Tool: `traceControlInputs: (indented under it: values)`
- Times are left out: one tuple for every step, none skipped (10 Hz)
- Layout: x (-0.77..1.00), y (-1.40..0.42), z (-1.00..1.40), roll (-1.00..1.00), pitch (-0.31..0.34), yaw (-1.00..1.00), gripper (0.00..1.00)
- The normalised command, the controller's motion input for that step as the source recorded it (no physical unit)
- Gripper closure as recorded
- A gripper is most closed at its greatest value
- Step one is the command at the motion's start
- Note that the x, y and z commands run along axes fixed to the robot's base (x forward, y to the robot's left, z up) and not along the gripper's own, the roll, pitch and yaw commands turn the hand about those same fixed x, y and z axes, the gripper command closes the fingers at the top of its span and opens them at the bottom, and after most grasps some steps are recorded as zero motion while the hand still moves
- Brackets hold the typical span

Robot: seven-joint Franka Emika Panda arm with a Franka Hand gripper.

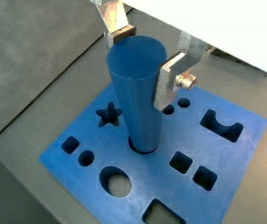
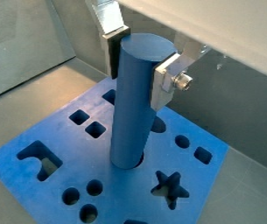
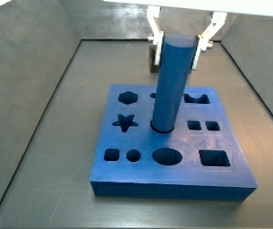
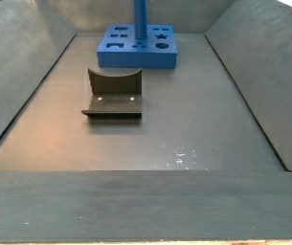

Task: Pick up the round object. Move up. Place the round object on the fixture. Regrasp the round object. Move to above the board. Insert the round object.
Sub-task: Insert the round object.

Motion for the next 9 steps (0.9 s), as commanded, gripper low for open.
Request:
traceControlInputs:
  values:
    - [0.00,-0.04,-0.15,-0.22,-0.049,0.00,1.00]
    - [-0.05,-0.03,-0.28,-0.17,-0.049,0.00,1.00]
    - [0.00,0.00,-0.39,-0.12,-0.007,0.01,1.00]
    - [0.00,0.00,-0.56,-0.09,0.000,0.01,1.00]
    - [0.00,-0.01,-0.66,-0.05,0.000,0.00,1.00]
    - [0.00,-0.03,-0.65,0.00,0.000,0.00,1.00]
    - [0.00,-0.04,-0.48,0.00,0.000,0.00,1.00]
    - [0.00,0.00,0.00,0.00,0.000,0.01,1.00]
    - [0.00,0.00,0.00,0.00,0.000,0.00,1.00]
